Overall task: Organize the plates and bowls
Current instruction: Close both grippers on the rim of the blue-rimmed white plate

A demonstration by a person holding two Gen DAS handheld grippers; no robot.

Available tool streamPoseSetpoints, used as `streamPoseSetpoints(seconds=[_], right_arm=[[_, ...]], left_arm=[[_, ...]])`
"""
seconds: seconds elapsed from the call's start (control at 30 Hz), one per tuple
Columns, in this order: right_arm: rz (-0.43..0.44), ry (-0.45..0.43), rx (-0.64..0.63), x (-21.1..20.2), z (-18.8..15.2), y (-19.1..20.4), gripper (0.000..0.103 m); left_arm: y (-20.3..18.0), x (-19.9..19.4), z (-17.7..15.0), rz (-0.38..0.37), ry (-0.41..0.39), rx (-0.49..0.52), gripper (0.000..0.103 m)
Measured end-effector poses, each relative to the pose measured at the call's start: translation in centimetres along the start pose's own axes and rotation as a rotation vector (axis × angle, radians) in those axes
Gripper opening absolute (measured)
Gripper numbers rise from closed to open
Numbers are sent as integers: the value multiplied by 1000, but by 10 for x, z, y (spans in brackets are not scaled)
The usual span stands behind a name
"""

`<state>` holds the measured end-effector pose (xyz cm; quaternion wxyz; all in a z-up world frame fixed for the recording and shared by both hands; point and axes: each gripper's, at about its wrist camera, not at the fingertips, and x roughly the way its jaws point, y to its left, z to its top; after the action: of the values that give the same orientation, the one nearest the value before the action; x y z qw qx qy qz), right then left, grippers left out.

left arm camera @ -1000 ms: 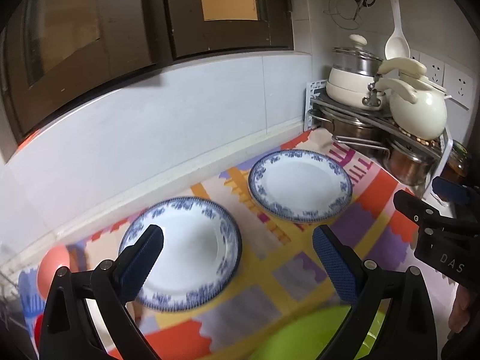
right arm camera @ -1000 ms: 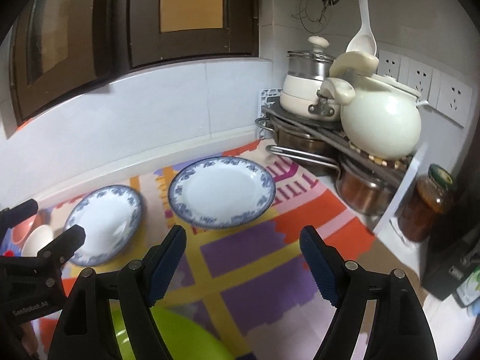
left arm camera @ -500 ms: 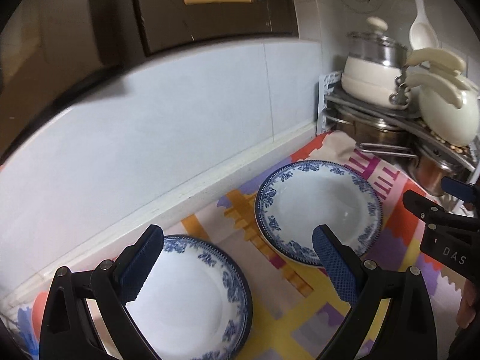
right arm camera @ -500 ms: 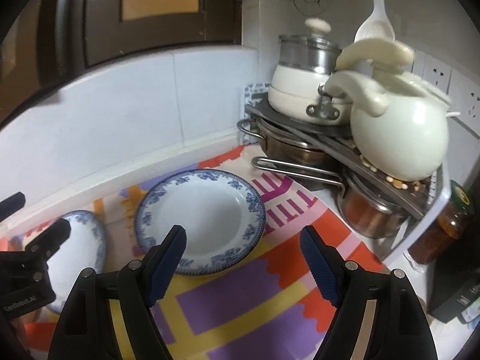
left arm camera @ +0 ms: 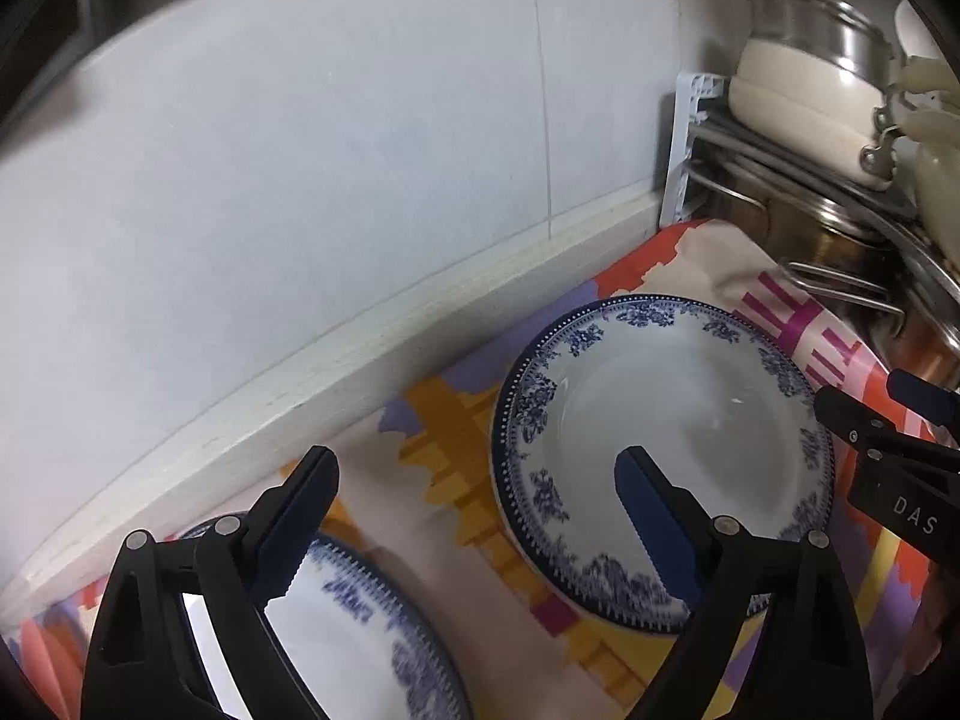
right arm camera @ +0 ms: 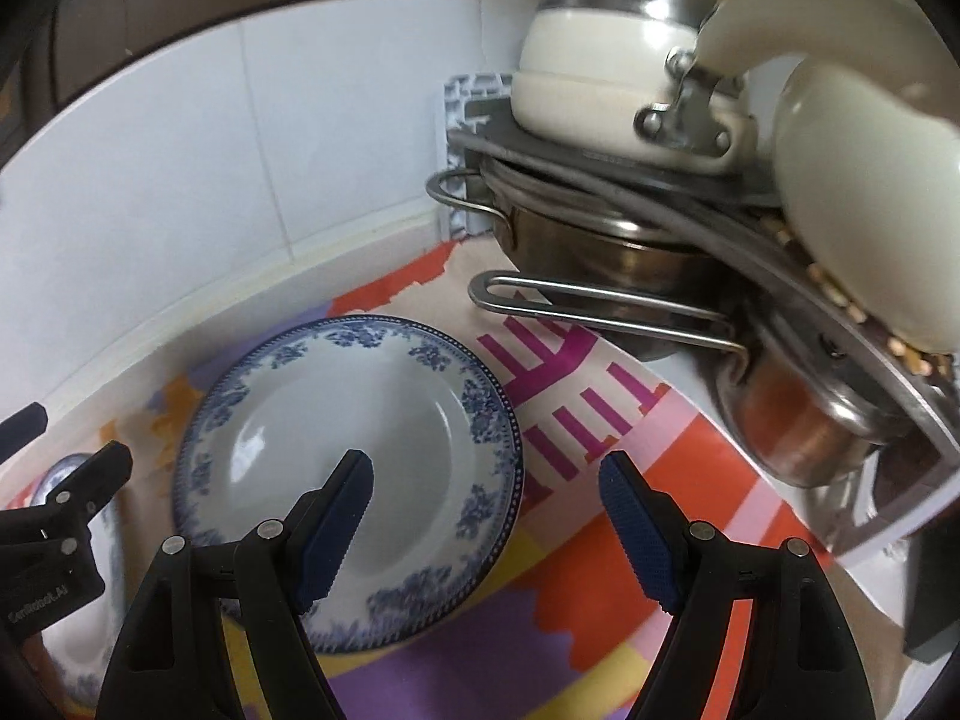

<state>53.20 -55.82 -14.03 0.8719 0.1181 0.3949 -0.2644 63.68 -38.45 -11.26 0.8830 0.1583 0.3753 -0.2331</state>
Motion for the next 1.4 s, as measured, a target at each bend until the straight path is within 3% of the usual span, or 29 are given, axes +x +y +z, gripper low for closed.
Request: streamPoseSetpoints(seconds=[0.3, 0.73, 1.03, 1.23, 1.4], right_arm=[[-1, 38, 14, 32, 6, -4, 78], [18, 97, -4, 60, 1, -3, 61], [51, 127, 13, 71, 3, -4, 51], [53, 131, 7, 69, 5, -5, 40], [63, 138, 18, 67, 5, -8, 37]], left_arm=[[-2, 41, 4, -37, 70, -32, 85], [-6, 65, 3, -36, 123, -13, 57], [-9, 72, 5, -95, 151, -21, 38], [-7, 72, 7, -87, 155, -39, 36], [-6, 67, 7, -64, 145, -49, 35]])
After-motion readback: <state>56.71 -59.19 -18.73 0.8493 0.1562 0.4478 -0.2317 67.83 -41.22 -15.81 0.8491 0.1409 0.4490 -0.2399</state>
